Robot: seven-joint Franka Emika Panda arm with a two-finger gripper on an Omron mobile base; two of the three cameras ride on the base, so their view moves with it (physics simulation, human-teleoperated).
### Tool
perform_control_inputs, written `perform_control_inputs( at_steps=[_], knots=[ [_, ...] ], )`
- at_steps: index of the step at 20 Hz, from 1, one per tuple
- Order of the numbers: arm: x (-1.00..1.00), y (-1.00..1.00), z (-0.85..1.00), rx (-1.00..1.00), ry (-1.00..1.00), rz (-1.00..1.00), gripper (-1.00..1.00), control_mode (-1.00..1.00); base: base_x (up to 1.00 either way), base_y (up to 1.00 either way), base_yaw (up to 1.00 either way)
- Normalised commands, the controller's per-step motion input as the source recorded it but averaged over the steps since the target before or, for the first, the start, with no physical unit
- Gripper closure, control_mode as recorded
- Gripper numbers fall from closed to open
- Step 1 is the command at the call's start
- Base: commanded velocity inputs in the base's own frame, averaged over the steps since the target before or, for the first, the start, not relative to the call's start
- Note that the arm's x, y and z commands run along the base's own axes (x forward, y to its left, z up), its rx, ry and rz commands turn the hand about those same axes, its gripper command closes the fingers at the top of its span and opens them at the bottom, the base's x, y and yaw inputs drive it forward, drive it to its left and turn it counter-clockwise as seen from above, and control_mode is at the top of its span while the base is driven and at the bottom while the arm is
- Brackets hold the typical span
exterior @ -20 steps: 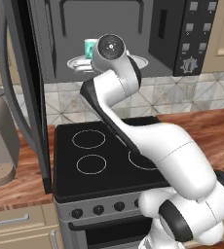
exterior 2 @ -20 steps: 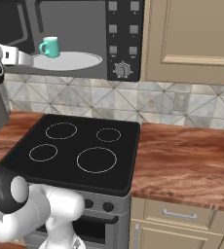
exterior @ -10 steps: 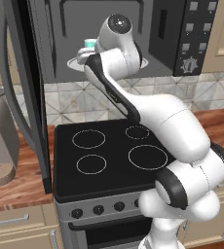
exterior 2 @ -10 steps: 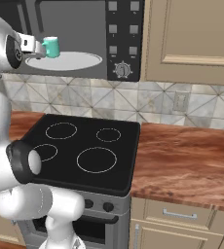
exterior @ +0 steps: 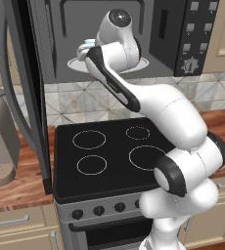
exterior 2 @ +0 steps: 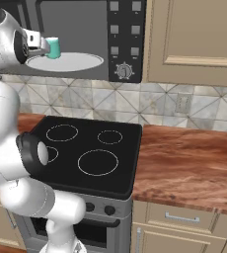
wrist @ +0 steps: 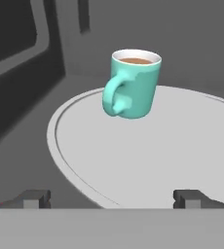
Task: Pick the cup of tea, navigate to the dining table, and place it on the saucer.
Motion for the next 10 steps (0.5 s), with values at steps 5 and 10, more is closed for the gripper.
perform_control_inputs(
  at_steps=[5,10],
  knots=[
    [0.33,0.0,-0.11,0.0,-0.2,0.02,-1.0,-1.0,0.0,0.0,0.0],
    [0.27,0.0,0.02,0.0,-0.06,0.0,-1.0,-1.0,0.0,0.0,0.0]
  ],
)
